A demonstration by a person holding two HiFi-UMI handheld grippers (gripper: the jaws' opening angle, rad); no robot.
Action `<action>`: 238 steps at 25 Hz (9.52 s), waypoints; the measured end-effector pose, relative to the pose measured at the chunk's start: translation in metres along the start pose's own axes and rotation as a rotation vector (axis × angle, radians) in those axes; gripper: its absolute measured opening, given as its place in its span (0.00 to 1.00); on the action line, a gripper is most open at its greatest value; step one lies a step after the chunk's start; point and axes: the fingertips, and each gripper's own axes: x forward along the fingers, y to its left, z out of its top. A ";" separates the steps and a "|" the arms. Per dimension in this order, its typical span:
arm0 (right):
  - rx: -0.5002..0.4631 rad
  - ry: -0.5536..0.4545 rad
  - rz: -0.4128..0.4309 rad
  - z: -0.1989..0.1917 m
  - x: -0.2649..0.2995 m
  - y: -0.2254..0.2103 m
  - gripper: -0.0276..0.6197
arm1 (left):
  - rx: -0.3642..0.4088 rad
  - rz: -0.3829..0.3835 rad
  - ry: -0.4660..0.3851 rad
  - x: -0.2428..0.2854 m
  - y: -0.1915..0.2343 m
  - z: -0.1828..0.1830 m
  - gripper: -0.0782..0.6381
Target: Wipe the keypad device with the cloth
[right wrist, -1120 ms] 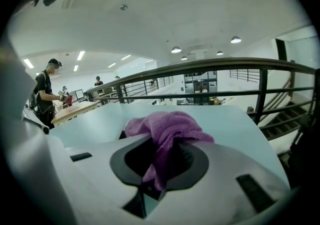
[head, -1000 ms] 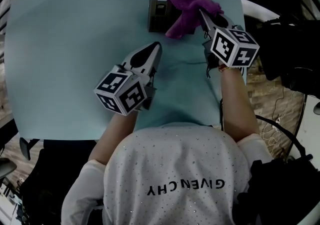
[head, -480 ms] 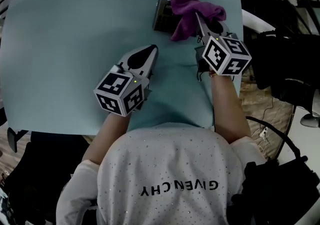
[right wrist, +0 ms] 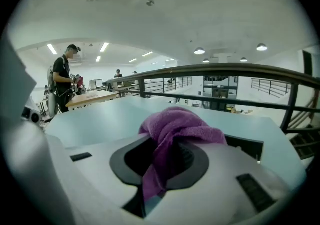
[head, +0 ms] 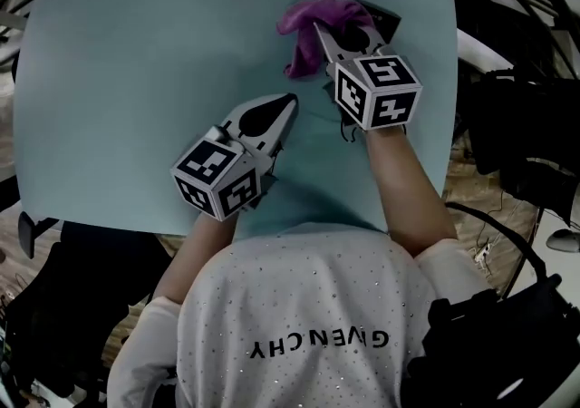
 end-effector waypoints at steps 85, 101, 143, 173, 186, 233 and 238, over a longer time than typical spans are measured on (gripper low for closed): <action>-0.169 -0.078 -0.141 -0.050 -0.061 -0.097 0.14 | -0.108 0.407 -0.018 -0.020 -0.055 -0.061 0.11; -0.037 -0.130 -0.029 -0.043 -0.062 -0.069 0.14 | -0.123 0.430 -0.031 -0.027 -0.054 -0.067 0.11; 0.298 -0.068 -0.139 -0.097 -0.075 -0.142 0.14 | -0.104 0.351 0.014 0.002 -0.072 -0.067 0.11; 0.015 0.017 0.162 -0.086 -0.050 -0.058 0.14 | -0.098 0.370 -0.045 -0.023 -0.072 -0.050 0.11; 0.199 0.074 -0.075 -0.084 -0.046 -0.085 0.14 | -0.047 0.313 -0.017 -0.075 -0.043 -0.035 0.11; 0.231 0.155 -0.013 -0.056 0.030 0.051 0.14 | -0.021 0.134 0.016 -0.148 0.058 0.030 0.11; 0.237 0.205 0.041 -0.079 0.029 0.059 0.14 | -0.026 0.143 0.013 -0.134 0.040 0.020 0.11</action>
